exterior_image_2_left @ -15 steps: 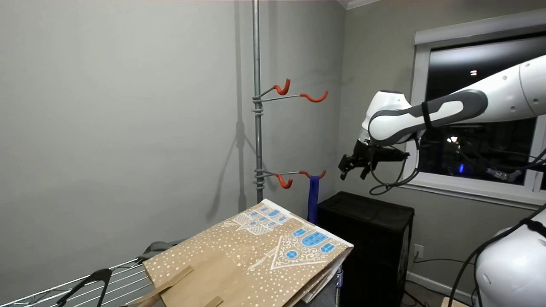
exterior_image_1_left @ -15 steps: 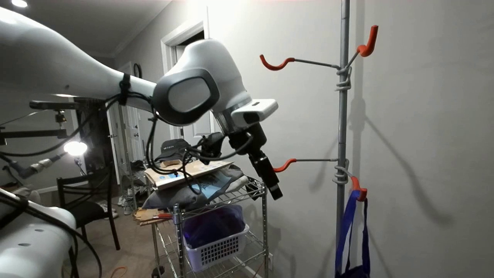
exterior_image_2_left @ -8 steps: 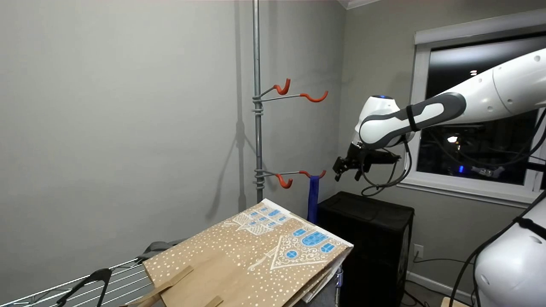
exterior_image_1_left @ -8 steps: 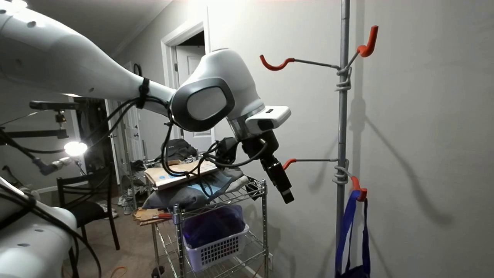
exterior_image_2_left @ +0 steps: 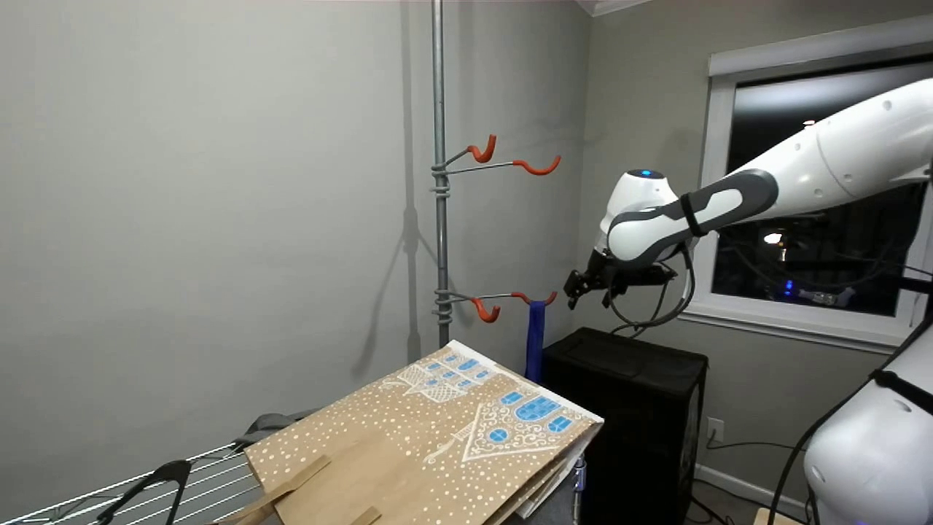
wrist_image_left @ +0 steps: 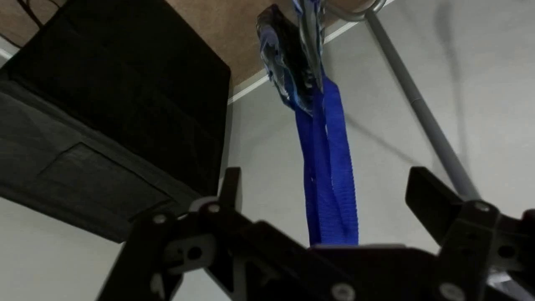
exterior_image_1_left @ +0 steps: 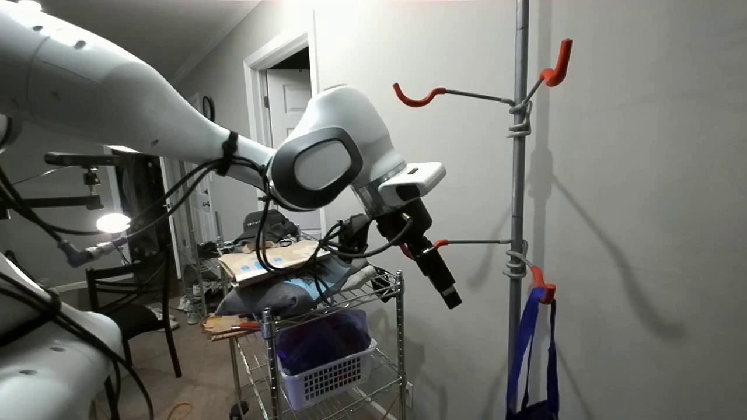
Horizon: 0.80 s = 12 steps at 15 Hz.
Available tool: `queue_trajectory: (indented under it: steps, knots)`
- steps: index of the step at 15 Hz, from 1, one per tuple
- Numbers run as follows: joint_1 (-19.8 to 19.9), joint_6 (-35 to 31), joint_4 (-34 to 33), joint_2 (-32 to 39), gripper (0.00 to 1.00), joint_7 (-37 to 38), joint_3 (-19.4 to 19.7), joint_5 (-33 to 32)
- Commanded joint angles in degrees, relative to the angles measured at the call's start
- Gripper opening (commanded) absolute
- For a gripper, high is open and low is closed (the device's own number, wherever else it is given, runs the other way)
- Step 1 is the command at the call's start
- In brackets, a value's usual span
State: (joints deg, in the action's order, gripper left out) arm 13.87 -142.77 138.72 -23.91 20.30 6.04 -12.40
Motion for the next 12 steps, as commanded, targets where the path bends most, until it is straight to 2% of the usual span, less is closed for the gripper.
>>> queue_trajectory:
  steps: [1,4,7,10,12]
  knots:
    - [6.38,-10.50,-2.72,10.56,1.00,12.28,-5.93,-8.07]
    - [9.99,-16.24,-5.17,16.53,1.00,25.73,-8.92,-20.34]
    - [11.60,-16.41,-9.50,20.97,1.00,37.53,-10.53,-31.59]
    - [10.74,-14.46,-15.27,25.37,1.00,45.38,-10.16,-38.28]
    - [10.23,-14.10,-18.39,28.08,1.00,47.95,-9.69,-39.88]
